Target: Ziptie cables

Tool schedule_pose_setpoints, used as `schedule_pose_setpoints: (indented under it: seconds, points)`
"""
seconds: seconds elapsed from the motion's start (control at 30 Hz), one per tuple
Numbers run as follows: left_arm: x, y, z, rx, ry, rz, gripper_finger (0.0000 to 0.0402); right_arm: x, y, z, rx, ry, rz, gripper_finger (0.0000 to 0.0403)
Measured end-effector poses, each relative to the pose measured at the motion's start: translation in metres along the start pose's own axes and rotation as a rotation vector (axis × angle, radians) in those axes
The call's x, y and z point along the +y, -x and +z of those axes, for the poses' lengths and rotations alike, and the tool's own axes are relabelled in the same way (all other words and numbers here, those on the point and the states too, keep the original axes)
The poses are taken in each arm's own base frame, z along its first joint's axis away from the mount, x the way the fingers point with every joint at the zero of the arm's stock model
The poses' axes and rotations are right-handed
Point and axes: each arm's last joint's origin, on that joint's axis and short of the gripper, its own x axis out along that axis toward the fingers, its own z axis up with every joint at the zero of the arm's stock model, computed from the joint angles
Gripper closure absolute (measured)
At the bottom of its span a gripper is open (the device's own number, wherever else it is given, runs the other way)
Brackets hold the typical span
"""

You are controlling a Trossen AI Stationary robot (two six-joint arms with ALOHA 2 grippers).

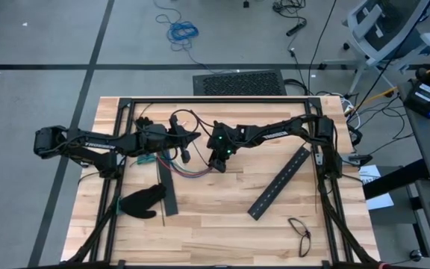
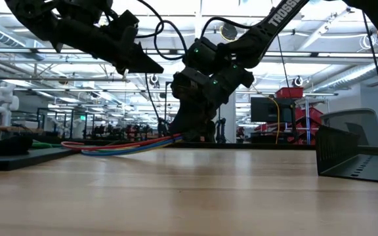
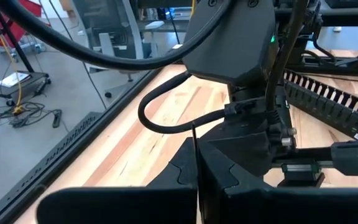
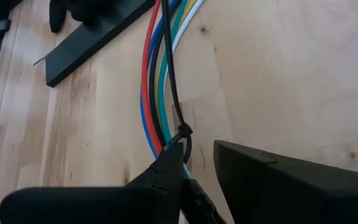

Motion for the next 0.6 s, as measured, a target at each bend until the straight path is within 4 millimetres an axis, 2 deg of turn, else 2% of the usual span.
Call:
schedule_pose_setpoints:
  seconds: [0.6]
  points:
    - [-0.0006,0.0005,-0.0081,0.083,0.036,0.002,0.04,-0.0076,0.0038,0.0025,-0.015,-0.002,-0.015,0.0316]
